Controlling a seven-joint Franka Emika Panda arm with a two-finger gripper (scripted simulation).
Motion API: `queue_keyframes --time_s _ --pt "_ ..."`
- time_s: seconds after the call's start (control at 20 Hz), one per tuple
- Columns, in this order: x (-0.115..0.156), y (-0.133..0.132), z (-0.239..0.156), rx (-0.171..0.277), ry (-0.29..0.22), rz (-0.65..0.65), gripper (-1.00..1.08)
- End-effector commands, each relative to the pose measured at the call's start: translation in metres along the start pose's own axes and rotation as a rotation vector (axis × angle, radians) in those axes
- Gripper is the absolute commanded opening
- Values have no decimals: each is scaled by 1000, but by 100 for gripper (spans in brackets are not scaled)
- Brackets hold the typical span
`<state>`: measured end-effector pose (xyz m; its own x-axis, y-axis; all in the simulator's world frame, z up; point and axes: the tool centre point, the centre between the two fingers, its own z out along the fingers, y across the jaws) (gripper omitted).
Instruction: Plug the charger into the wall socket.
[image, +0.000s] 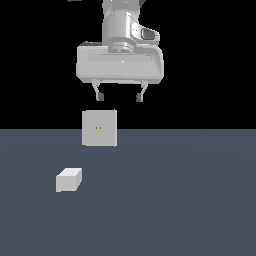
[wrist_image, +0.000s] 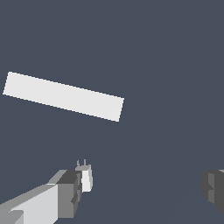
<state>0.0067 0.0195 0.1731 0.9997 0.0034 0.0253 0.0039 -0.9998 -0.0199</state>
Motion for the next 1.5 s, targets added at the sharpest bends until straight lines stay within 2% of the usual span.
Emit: queue_keyframes --time_s 0.0,0.65,1.45 --pt "0 0 0 0 0 0 100" --pt "-15 -12 14 1 40 -21 100" --pt "-61 -53 67 4 177 -91 100"
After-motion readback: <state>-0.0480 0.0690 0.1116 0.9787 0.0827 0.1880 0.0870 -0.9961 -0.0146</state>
